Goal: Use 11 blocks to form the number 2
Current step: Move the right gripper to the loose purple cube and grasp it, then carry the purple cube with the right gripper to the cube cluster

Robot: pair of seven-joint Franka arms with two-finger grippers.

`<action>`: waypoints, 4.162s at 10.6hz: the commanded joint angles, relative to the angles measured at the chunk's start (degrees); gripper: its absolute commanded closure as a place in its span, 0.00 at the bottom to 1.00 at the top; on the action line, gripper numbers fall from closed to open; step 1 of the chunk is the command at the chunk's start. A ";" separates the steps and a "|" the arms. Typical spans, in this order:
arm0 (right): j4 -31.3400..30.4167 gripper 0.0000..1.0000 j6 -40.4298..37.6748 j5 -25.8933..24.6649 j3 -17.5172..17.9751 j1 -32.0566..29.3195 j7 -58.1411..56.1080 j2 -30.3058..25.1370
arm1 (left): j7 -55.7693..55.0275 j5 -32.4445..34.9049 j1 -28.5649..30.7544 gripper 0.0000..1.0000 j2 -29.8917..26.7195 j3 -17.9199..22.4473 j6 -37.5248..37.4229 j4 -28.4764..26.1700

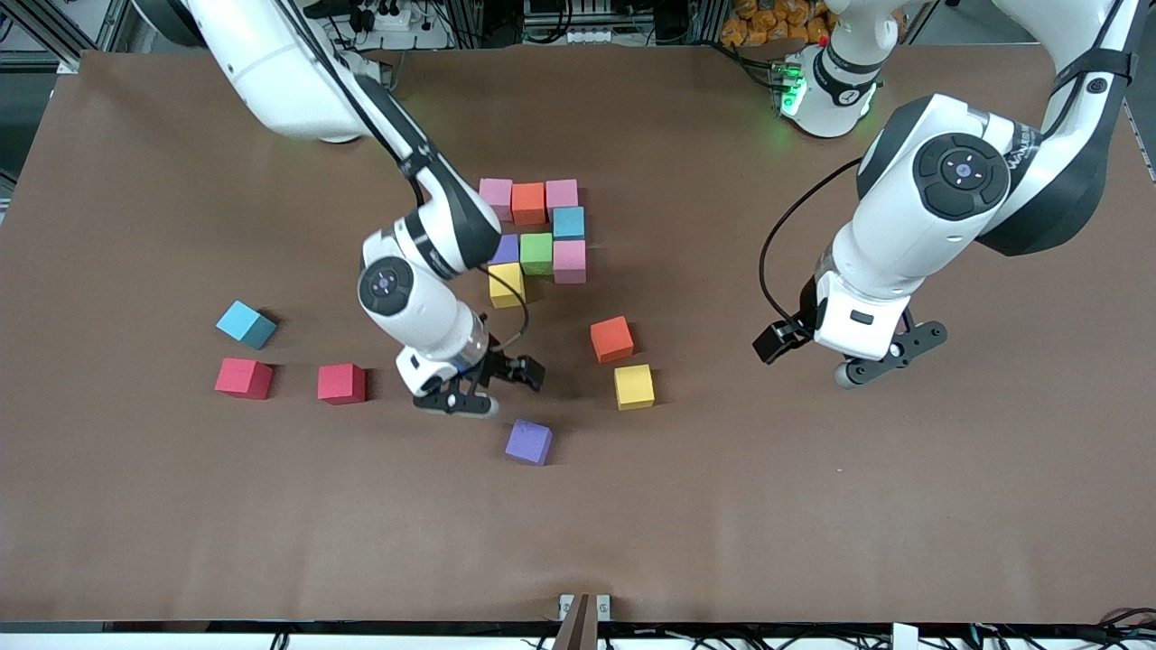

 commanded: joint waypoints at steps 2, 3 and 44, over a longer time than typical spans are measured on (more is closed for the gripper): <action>12.73 0.00 -0.47 -3.94 -4.75 3.43 1.89 7.93 | 0.73 1.27 0.35 0.00 -0.22 -0.44 -0.99 0.31; 14.40 0.00 -0.11 -4.03 -5.46 3.61 1.89 8.98 | 0.73 1.27 0.35 0.00 -0.22 -0.44 -0.99 0.31; -36.47 1.00 18.87 -8.43 2.09 4.05 -8.30 -14.74 | 0.82 1.27 0.18 0.00 -0.22 -0.53 -0.99 0.04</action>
